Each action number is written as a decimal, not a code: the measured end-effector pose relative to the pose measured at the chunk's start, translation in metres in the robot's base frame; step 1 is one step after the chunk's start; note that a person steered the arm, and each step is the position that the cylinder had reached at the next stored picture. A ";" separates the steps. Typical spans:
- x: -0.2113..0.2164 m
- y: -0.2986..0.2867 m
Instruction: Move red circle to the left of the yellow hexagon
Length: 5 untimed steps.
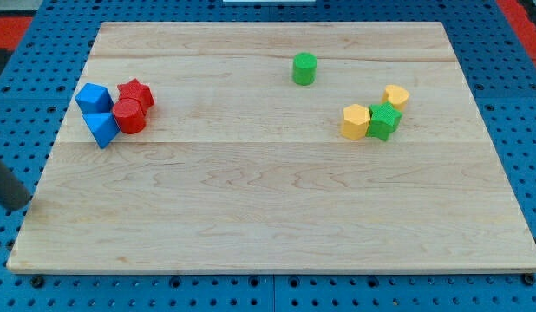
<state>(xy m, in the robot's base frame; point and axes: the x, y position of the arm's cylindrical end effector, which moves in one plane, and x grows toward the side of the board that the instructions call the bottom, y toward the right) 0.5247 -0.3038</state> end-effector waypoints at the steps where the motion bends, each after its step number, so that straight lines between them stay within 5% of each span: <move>1: -0.046 0.022; 2: -0.055 0.075; 4: -0.073 0.027; 5: -0.112 0.054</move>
<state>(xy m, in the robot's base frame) 0.4128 -0.2496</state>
